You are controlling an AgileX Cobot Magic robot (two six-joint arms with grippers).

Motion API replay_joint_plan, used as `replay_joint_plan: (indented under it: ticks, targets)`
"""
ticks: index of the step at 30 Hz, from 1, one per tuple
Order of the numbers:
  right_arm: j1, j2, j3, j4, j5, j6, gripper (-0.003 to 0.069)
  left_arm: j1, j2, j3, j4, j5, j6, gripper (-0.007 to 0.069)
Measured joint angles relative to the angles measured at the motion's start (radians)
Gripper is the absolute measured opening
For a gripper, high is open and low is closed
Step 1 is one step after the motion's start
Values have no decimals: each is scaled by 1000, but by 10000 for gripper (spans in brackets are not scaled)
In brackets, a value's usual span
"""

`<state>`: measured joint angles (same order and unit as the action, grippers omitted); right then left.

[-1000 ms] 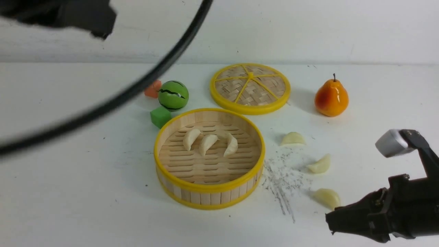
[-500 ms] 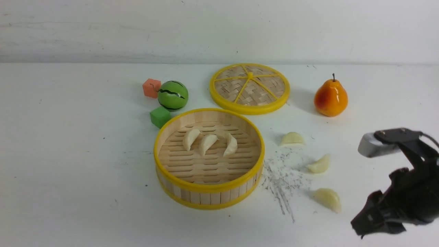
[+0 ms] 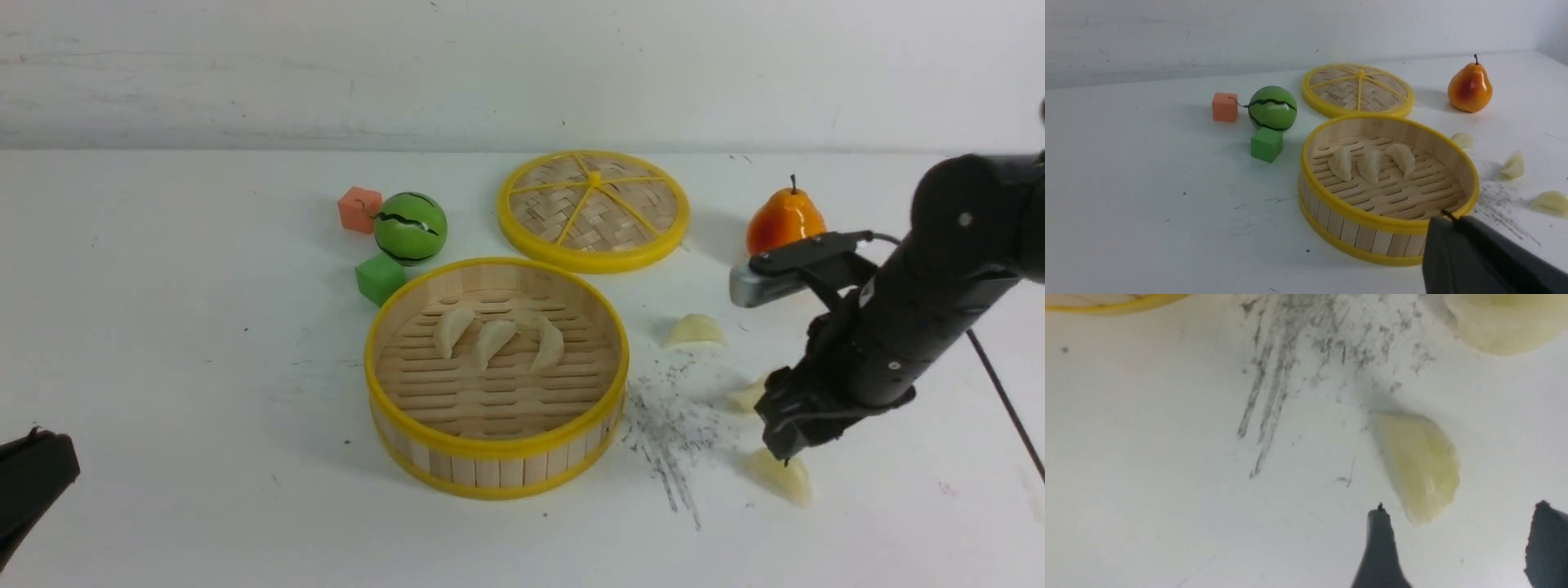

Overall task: Put the dumplings into the steamer on the white table.
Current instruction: 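Reach for and grasp a dumpling lying on the table beside the steamer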

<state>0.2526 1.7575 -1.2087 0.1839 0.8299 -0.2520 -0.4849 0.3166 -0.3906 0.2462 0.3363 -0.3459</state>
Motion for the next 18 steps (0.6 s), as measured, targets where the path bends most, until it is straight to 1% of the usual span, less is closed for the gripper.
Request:
replay_joint_plan:
  ticks: [5,8,9,10,12,13,14,18]
  targets:
    - [0,95,0,13,-86,0,431,0,-3,56,0,-8,0,-14]
    - [0,139,-1,16,-111,0,356,0,-16,72,0,-46,0,-14]
    - [0,141,-1,17,-110,0,344,0,-18,73,1,-50,0,-14]
    - [0,144,-4,21,-109,1,313,0,-19,73,4,-55,0,-14]
    - [0,144,-9,33,-104,8,227,0,-21,73,13,-61,0,-14]
    - [0,144,-9,33,-104,10,217,0,-22,73,15,-61,0,-14]
    - [0,144,-9,35,-96,12,189,0,-24,73,27,-70,0,-14]
    - [0,144,-12,40,-81,18,195,0,-24,73,41,-81,0,-14]
